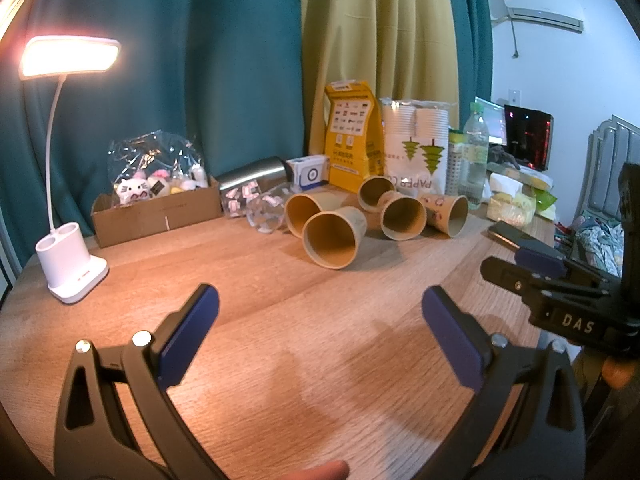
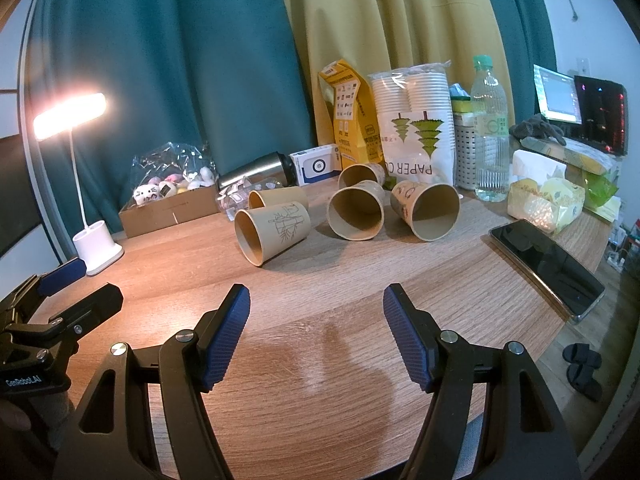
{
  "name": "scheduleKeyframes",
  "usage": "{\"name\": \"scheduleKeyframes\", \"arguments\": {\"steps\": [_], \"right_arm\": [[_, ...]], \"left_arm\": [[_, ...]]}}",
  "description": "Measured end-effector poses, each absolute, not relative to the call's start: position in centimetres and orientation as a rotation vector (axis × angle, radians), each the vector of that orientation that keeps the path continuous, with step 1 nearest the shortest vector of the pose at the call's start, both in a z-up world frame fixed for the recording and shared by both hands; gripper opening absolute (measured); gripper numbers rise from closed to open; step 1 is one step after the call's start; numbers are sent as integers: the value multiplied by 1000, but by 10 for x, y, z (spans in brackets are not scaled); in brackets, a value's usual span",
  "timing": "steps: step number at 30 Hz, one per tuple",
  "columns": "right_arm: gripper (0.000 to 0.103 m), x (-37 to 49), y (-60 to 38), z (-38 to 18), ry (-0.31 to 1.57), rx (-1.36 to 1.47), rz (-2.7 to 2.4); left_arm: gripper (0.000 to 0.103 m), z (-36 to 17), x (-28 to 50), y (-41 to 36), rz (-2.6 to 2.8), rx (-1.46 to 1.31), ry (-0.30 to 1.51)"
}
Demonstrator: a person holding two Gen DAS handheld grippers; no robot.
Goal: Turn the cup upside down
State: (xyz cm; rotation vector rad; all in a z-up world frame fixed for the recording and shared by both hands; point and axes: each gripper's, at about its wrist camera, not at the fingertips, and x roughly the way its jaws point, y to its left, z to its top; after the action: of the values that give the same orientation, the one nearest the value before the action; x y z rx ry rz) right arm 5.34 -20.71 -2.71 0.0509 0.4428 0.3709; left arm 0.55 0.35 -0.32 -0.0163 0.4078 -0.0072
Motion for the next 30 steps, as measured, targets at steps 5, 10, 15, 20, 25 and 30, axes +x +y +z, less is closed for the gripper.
{"name": "scheduleKeyframes", "arguments": {"steps": [5, 10, 15, 20, 25, 30], "right_arm": [[72, 53, -207, -27, 443, 52, 369], [72, 54, -208, -27, 444, 53, 370], [72, 54, -209, -27, 445, 58, 371], [72, 61, -211, -29, 476, 80, 382], [72, 86, -218, -29, 509, 76, 402], [72, 118, -231, -31, 559, 79, 407]], "left_arm": [[103, -5, 6, 3, -7, -16, 408], [103, -6, 6, 2, -9, -17, 412], [103, -22, 20, -1, -41, -15, 495], [103, -15, 56, 1, -71, -43, 653], [103, -3, 108, 0, -80, 0, 803], [103, 14, 160, -1, -87, 16, 888]]}}
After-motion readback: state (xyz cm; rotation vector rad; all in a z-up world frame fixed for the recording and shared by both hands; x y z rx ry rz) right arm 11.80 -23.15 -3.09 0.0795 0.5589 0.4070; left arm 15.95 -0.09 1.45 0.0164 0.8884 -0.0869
